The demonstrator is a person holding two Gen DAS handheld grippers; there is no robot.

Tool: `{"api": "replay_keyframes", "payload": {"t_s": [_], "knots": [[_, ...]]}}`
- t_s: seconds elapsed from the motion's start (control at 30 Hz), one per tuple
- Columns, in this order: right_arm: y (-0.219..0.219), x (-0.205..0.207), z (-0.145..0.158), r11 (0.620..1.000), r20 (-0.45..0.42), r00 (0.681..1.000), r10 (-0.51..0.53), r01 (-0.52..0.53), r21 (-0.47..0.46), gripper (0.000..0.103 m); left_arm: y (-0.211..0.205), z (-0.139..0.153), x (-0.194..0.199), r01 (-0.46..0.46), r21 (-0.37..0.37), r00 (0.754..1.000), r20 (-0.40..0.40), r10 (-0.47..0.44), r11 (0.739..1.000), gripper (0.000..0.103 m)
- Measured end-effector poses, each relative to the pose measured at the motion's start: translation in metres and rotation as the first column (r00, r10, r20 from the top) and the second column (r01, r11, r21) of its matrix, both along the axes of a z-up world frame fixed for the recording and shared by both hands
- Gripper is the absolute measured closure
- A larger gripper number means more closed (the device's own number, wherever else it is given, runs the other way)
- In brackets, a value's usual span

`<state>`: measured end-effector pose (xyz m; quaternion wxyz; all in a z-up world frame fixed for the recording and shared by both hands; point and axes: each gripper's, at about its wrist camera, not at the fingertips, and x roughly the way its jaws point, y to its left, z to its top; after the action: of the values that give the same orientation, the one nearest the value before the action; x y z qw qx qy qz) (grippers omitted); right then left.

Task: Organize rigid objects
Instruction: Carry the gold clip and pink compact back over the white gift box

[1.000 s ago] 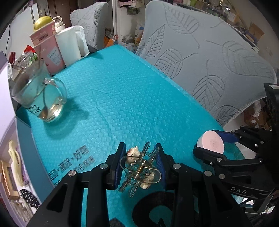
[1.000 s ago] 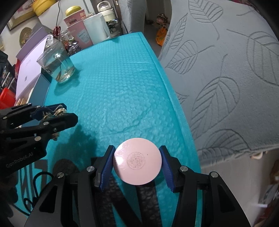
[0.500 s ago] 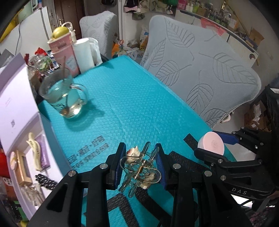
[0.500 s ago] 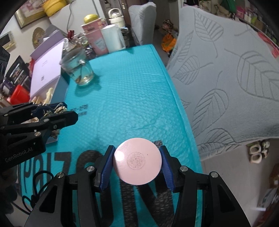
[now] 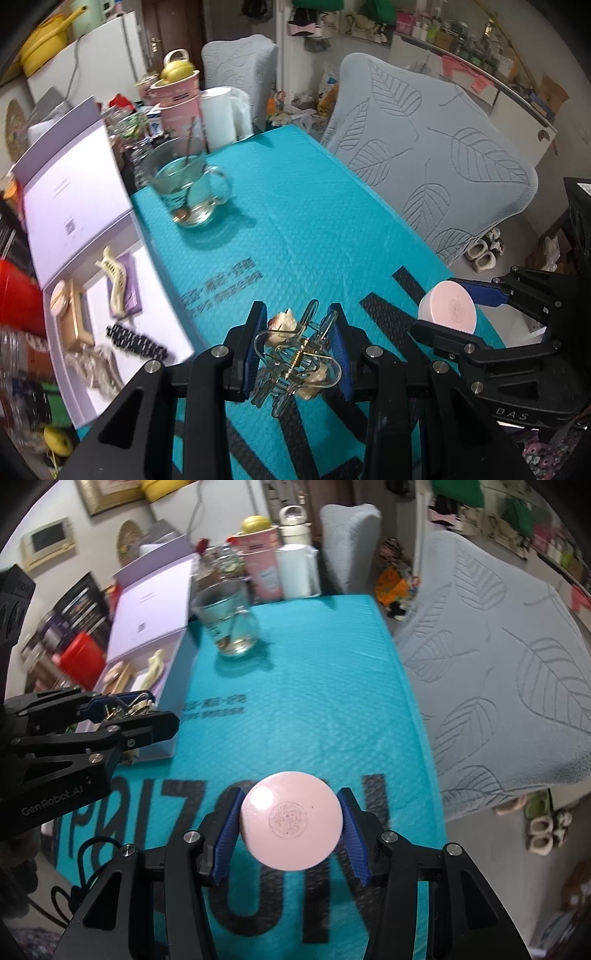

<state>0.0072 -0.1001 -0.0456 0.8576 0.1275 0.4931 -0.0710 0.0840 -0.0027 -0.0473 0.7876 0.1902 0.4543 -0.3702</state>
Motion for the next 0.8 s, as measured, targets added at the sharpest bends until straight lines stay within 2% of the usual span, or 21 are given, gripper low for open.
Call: {"api": "replay_keyframes", "payload": {"t_s": [0.33,0.8], "knots": [[0.049,0.008,0.004,0.981,0.009,0.981,0.193,-0.193,-0.009,0.052,0.057,0.001,-0.014,-0.154,0.001,0.988,-0.002,0.154,0.988,0.07],[0.115,0.017,0.004,0.903,0.018,0.903,0.43,-0.43,-0.01,0.052,0.134,0.001,-0.044,-0.388,0.004,0.922,0.003,0.388,0.922,0.07]]}}
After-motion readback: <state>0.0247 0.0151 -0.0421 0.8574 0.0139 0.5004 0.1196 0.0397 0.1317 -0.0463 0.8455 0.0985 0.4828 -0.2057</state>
